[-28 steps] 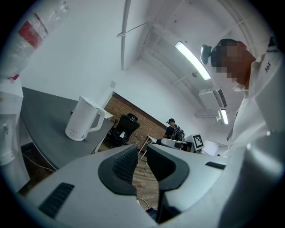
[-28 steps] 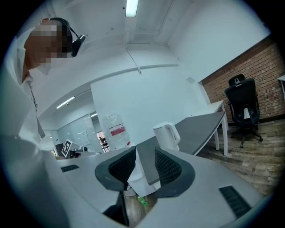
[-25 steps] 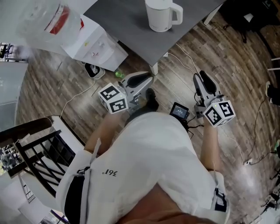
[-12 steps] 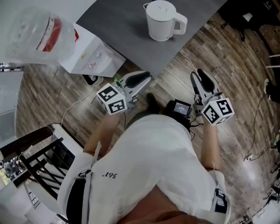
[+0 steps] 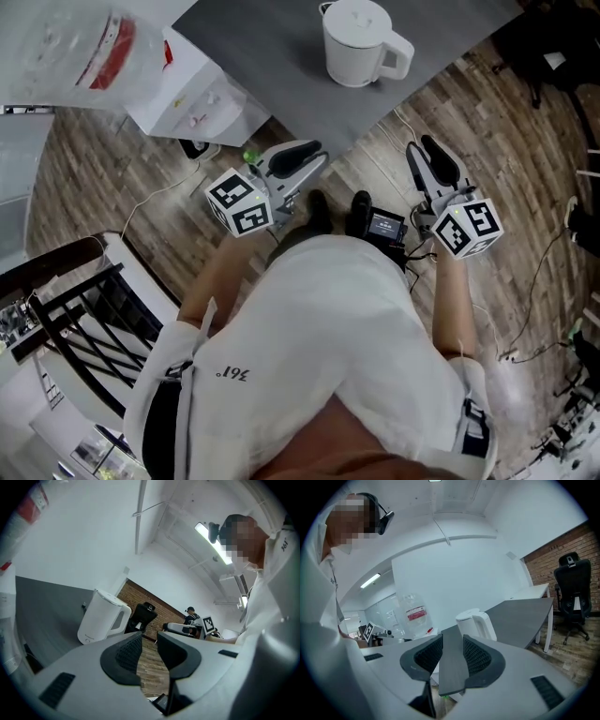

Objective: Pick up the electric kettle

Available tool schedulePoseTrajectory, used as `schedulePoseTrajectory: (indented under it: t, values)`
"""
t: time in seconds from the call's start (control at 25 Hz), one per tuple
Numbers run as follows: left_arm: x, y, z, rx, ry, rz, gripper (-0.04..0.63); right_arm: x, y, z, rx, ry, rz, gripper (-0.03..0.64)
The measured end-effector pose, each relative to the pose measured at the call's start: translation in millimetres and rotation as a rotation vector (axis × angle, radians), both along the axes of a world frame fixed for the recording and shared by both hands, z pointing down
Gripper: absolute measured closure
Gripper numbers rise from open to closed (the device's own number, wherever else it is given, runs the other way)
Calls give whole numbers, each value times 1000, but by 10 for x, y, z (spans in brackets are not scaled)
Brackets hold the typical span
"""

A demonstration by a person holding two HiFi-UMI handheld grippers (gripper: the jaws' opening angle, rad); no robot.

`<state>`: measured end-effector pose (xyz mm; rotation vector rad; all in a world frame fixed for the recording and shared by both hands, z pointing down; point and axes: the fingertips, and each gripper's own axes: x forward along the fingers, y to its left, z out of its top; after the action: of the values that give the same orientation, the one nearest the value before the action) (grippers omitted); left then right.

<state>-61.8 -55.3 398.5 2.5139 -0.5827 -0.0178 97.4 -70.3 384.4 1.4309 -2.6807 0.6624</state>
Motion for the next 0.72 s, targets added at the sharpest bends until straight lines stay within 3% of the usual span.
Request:
schedulePoseTrajectory:
  t: [0.72]
  values:
    - [155, -190, 26, 10, -33, -24, 492, 227, -102, 45, -11, 11, 5, 502]
